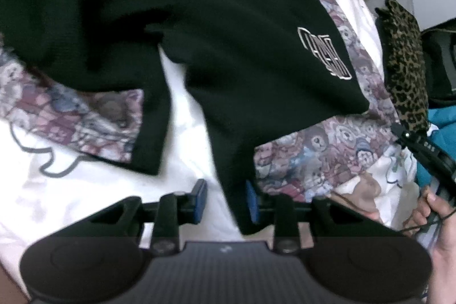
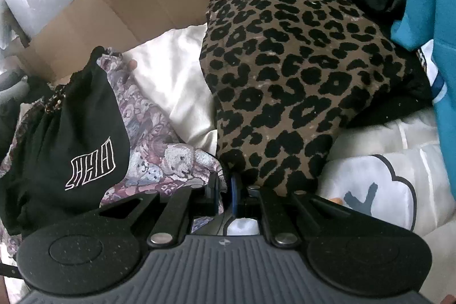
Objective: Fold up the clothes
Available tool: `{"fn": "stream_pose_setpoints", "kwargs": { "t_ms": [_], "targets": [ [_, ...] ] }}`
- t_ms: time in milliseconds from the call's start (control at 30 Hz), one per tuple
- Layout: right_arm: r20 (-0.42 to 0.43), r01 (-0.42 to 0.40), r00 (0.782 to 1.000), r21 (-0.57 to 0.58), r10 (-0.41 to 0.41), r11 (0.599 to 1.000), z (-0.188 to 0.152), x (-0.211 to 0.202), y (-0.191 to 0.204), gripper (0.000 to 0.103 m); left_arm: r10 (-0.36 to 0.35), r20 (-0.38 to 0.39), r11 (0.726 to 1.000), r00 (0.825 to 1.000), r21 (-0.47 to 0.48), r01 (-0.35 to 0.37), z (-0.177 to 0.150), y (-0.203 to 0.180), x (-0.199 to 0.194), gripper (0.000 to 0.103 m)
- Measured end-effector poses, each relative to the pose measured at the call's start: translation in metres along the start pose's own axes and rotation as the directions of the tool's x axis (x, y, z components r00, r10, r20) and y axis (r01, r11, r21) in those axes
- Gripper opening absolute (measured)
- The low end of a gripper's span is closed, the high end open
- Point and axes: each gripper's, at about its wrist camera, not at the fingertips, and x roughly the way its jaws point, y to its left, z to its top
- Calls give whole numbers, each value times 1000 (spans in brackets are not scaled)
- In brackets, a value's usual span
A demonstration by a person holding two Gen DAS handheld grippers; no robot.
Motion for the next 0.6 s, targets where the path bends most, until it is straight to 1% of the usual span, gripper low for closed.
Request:
{"fn": "stream_pose_setpoints", "kwargs": {
  "t_ms": [67,133,200,233,267,333,500,600],
  "targets": [
    [-3,0,1000,2,0,1000,0,1,0,7,-8,-3,1000,1000,-13,8,-2,0,10,36],
    [-6,-1,1000,5,1,1000,-1,1,-1,7,-29,6,997,1000,-74,30,-6,7,14,36],
    [-9,-1,1000,8,1,1000,-2,2,-1,7,-51,1,994,999,-100,51,-10,10,16,31],
    [-10,-2,1000,12,2,1000,-2,3,-2,7,-56,-14,993,998,-102,54,-11,10,18,19],
    [-11,-5,1000,18,5,1000,-2,3,-3,7,-62,-28,993,998,-107,59,-12,10,20,3],
    [-10,-14,1000,41,15,999,-1,2,-4,7,-80,-42,988,996,-134,73,-15,11,20,3],
    [3,-55,998,103,55,993,4,-9,-8,7,-79,-31,984,996,-165,73,-16,7,5,2],
    [17,-77,997,106,76,991,11,-22,-4,7,-87,-40,979,995,-187,78,-14,3,-7,2]
  ]
}}
